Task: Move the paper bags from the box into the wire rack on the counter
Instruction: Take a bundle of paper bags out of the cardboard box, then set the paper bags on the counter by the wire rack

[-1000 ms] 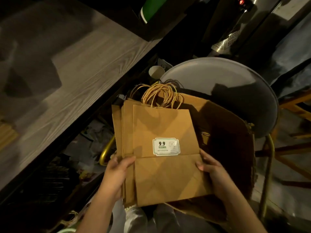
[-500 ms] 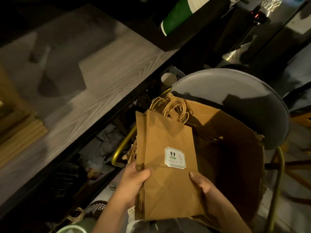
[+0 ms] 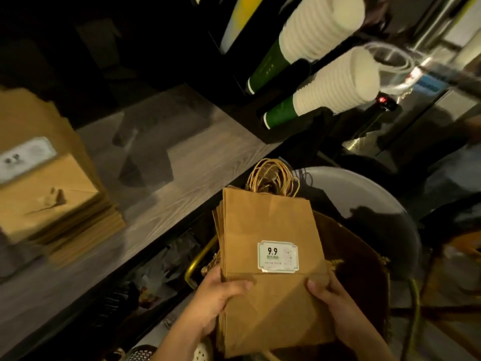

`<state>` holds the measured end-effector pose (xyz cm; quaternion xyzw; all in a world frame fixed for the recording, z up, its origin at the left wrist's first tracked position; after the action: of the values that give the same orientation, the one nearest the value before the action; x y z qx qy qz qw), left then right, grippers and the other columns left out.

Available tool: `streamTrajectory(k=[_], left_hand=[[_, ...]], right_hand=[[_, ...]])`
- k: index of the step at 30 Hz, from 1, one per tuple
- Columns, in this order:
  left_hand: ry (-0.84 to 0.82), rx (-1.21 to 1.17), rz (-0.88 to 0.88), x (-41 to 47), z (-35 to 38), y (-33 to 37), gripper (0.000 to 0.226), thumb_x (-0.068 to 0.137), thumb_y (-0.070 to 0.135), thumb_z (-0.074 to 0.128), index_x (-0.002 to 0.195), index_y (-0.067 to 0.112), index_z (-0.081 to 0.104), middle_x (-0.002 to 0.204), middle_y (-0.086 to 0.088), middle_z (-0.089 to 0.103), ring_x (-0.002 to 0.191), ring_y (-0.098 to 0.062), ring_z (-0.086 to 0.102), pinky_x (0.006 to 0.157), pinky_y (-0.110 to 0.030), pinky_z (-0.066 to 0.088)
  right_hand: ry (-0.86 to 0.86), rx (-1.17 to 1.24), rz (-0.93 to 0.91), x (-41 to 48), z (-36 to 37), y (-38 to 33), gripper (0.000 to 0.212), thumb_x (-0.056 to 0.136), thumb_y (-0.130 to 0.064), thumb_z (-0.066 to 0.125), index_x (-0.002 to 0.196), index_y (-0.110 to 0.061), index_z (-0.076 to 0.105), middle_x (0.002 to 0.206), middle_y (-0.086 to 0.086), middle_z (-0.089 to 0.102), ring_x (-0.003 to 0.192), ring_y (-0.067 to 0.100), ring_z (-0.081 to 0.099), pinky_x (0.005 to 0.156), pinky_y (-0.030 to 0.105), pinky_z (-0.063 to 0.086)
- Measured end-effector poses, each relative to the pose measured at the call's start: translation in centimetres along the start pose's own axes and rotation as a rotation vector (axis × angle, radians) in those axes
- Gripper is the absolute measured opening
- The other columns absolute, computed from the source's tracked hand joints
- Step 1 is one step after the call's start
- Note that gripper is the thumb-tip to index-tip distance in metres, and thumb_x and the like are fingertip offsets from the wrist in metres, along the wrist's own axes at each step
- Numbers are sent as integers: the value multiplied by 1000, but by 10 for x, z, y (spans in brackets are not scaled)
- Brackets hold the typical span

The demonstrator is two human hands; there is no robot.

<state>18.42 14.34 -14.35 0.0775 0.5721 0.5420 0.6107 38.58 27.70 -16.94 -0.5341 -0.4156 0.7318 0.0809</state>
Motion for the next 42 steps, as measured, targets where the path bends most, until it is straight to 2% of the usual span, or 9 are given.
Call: streamTrajectory(k=[7,12,17,21,26,31,35,38,42], left_hand=[[-16,-102,49,-33,14,30,85,39,8,82,120,6,59,107,-19,70,99,-35,67,81,-41,52],[38,-136,193,-70,7,74,73,53,-2,73,122,8,55,108,-17,70,97,-34,68,75,-37,54],[166,-109,370,-98,-21,114,90,63,-5,76,137,31,40,116,-7,69,103,-26,67,80,-37,54],[241,14,542,-110,-42,153,105,76,-2,73,136,62,17,130,12,57,115,-15,58,91,-36,50],[383,128,650,-110,-70,201,87,86,2,65,140,51,18,131,14,51,124,-16,49,101,-47,46],[560,255,772,-101,-88,247,80,88,-3,60,142,35,13,114,23,47,117,-12,47,104,-36,41],[561,240,802,-72,-106,266,78,89,0,60,119,60,20,121,25,44,121,-6,42,102,-30,38],[498,204,711,-33,-119,256,74,88,0,61,125,52,23,127,18,47,126,-9,43,96,-22,41],[464,248,607,4,-130,237,70,86,-6,61,125,40,25,125,14,46,129,-15,41,106,-31,38]], right_hand=[[-79,-32,-145,-42,12,-50,68,68,-13,84,127,-19,52,101,-2,74,97,16,68,73,31,55],[-172,-119,-240,-45,38,-89,102,41,-49,95,132,-36,51,118,-1,70,117,26,60,105,57,39],[-268,-164,-337,-56,95,-136,69,69,-25,80,130,-36,49,116,-3,68,109,19,60,80,39,48],[-276,-161,-459,-60,127,-172,69,69,-23,75,129,-41,47,119,-4,66,112,19,59,93,45,48],[-246,-149,-675,-49,171,-222,60,81,-2,71,117,-44,48,114,-5,67,109,17,63,90,42,52],[-125,-225,-821,-32,214,-256,62,87,-6,68,128,-40,37,124,-15,56,117,13,55,95,37,48],[-63,-266,-783,-3,232,-263,86,92,-11,63,154,-23,5,138,-13,31,129,5,29,101,24,27],[-1,-337,-721,36,235,-249,84,91,-12,64,153,-22,9,151,-2,31,141,20,30,104,26,28],[64,-411,-585,69,232,-227,87,88,-20,69,153,-21,11,151,4,35,137,25,37,104,31,32]])
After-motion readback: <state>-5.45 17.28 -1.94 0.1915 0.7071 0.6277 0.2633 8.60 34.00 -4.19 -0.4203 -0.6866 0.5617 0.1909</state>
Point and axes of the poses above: each hand's wrist, its own x-axis towards the middle knuckle, its own z-axis out of the palm, y = z × x, the point moved 6 cm from there along x, towards the middle knuckle
